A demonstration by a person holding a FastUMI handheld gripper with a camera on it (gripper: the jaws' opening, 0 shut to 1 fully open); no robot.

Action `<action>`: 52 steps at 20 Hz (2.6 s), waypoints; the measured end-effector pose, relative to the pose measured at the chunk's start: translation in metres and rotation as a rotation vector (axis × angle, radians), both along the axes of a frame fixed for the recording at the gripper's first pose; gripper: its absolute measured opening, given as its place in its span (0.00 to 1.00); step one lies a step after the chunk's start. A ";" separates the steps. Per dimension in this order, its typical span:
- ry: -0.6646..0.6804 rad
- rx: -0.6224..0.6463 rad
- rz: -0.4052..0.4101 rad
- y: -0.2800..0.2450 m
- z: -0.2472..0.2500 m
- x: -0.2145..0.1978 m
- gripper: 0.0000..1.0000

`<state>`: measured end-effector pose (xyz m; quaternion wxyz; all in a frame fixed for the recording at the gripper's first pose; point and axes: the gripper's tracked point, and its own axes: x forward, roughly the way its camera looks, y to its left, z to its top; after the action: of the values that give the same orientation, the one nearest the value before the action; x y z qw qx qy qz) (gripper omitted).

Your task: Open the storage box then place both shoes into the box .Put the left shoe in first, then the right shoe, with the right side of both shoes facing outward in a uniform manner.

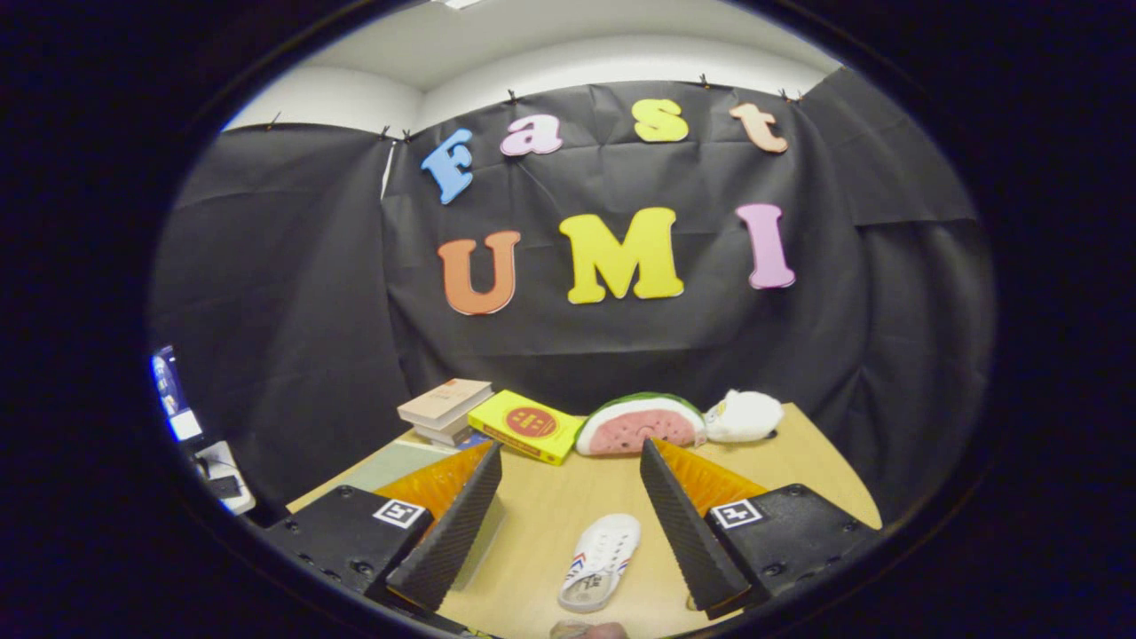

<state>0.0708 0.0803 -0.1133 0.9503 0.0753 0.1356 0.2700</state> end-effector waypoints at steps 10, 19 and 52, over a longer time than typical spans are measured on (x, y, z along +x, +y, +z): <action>0.271 0.062 0.238 0.107 -0.083 -0.016 1.00; 0.608 0.167 0.315 0.163 -0.138 -0.031 1.00; 0.535 0.146 0.506 0.264 0.080 -0.062 0.05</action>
<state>0.0093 0.3438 -0.0332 0.7767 0.1746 0.3736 0.4761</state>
